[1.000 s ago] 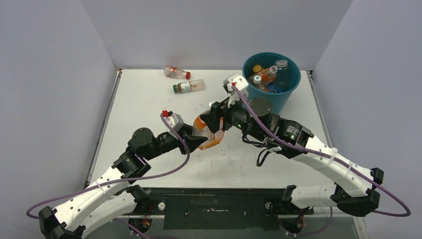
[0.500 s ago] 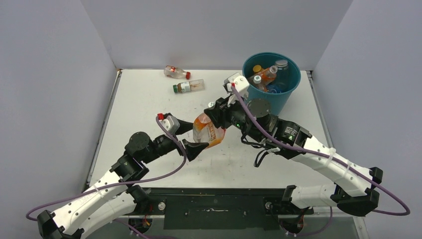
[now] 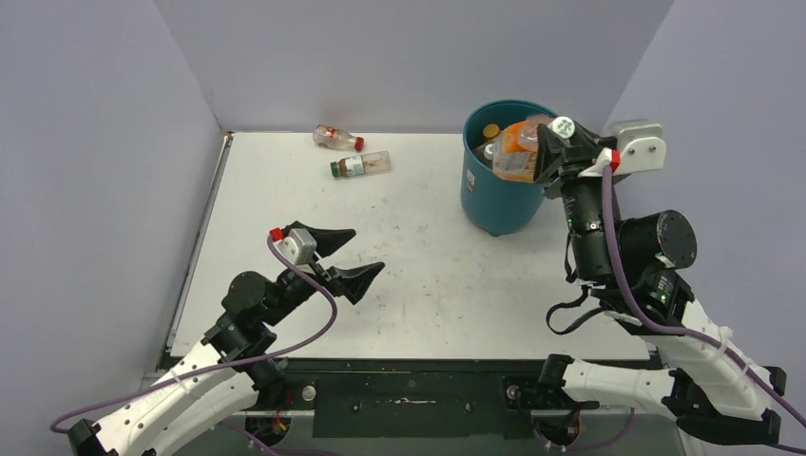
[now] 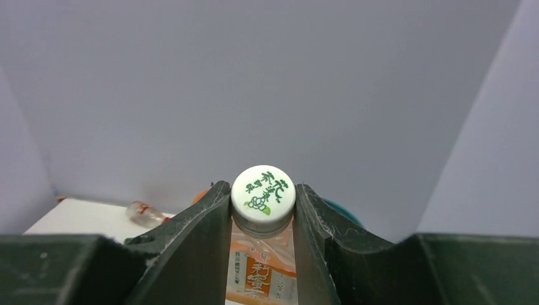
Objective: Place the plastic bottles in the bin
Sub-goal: Place the plastic bottle in the trash bin.
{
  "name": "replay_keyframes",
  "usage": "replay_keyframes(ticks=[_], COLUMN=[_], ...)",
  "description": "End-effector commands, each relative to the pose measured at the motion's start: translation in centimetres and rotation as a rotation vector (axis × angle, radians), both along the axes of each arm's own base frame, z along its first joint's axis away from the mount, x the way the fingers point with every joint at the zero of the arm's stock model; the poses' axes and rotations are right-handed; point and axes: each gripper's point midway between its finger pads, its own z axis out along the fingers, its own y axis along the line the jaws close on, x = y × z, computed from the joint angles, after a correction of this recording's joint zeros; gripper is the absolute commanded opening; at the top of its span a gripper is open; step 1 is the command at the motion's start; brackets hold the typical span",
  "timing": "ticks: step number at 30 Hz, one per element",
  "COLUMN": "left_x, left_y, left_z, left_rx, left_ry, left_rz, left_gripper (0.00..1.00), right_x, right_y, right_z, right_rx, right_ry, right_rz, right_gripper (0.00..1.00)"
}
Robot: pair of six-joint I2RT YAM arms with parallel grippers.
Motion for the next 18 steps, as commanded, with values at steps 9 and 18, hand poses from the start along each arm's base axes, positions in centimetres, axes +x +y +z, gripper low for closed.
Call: replay_keyframes(ticks=[9, 18], left_x=[-0.7, -1.2], left_y=[-0.1, -0.4], left_z=[2.1, 1.9], left_rx=[-0.08, -0.09], left_ry=[-0.023, -0.017], left_rz=[-0.031, -0.054], left_gripper=[0.96, 0.96], right_x=[8.5, 14.4], right_y=[-5.9, -9.5], right_z=[-1.4, -3.3], right_rx=[-0.167, -0.126], right_ry=[-0.187, -0.173], right_rz=[-0.209, -0.062], right_gripper=[0.05, 0.05])
